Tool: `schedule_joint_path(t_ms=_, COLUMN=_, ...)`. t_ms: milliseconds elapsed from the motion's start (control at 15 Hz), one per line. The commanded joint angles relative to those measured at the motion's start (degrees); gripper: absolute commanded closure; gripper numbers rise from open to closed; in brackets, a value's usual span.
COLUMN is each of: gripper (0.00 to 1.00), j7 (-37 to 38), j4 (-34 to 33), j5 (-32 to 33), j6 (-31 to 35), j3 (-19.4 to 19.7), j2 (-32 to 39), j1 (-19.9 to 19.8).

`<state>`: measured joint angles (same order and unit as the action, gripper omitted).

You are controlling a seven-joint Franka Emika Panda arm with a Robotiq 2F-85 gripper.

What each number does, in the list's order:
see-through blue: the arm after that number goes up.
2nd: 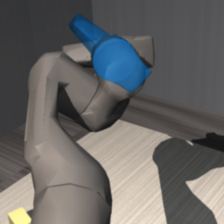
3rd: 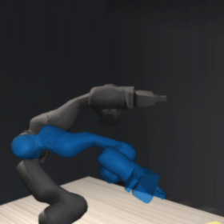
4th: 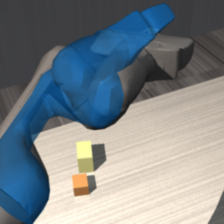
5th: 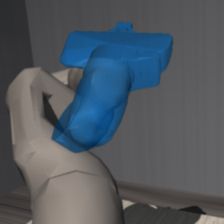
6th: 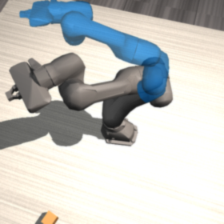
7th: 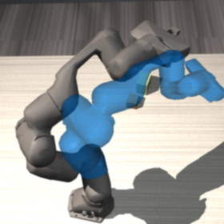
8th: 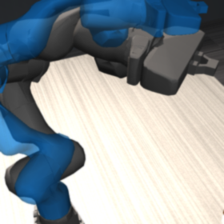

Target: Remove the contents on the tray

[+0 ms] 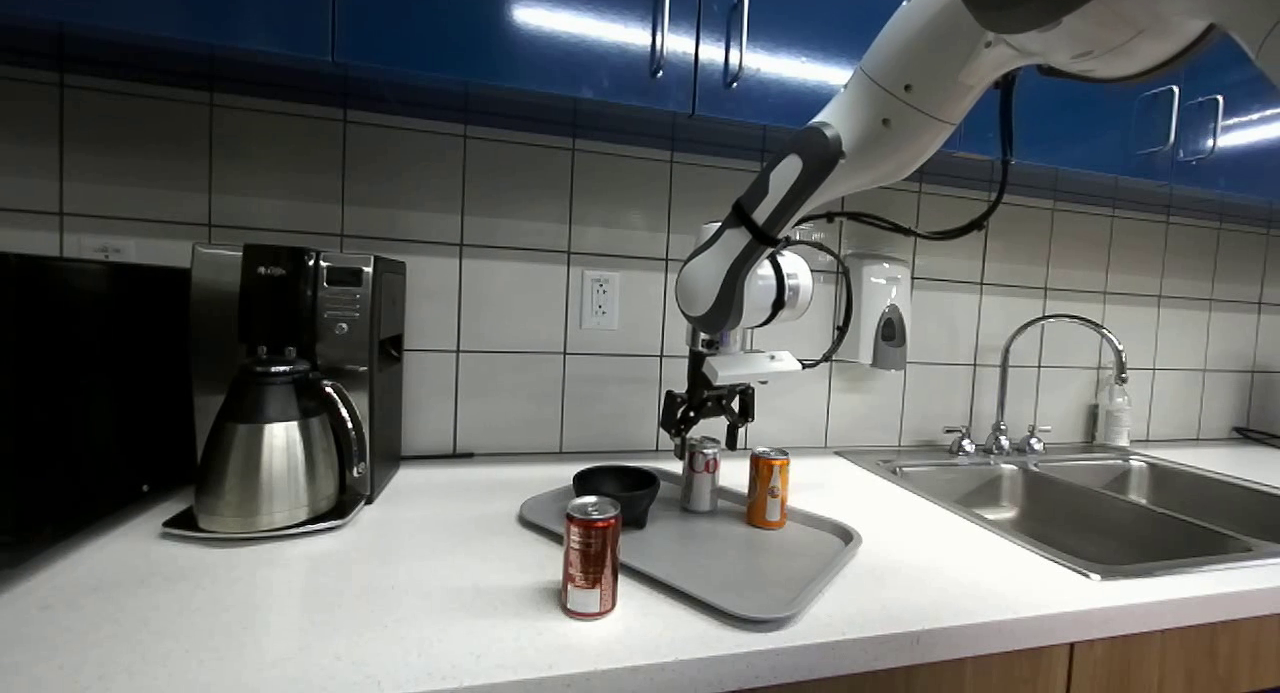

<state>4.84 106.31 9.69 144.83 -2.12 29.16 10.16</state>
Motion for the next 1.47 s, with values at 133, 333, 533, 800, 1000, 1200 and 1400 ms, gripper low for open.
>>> schedule_joint_path(t_ms=133, gripper=0.0, j7=-1.5, j4=-4.1, j5=-0.5, j6=-3.5, j3=-0.3, j2=2.2, j1=-0.3)
schedule_joint_path(t_ms=333, gripper=0.35, j7=-1.6, j4=-4.6, j5=-0.6, j6=-4.1, j3=-0.4, j2=2.6, j1=-0.3)
schedule_joint_path(t_ms=533, gripper=0.58, j7=-1.4, j4=-4.7, j5=-0.5, j6=-4.2, j3=-0.3, j2=2.6, j1=-0.2)
schedule_joint_path(t_ms=800, gripper=0.61, j7=-1.0, j4=-4.4, j5=-0.3, j6=-4.1, j3=-0.2, j2=2.1, j1=0.1)
schedule_joint_path(t_ms=1000, gripper=0.61, j7=-0.4, j4=-3.2, j5=-0.1, j6=-3.1, j3=-0.2, j2=0.9, j1=0.5)
schedule_joint_path(t_ms=1200, gripper=0.61, j7=0.0, j4=-2.3, j5=0.1, j6=-2.5, j3=-0.1, j2=-0.3, j1=0.9)
schedule_joint_path(t_ms=1400, gripper=0.61, j7=0.4, j4=-2.0, j5=0.3, j6=-2.4, j3=0.2, j2=-1.1, j1=1.1)
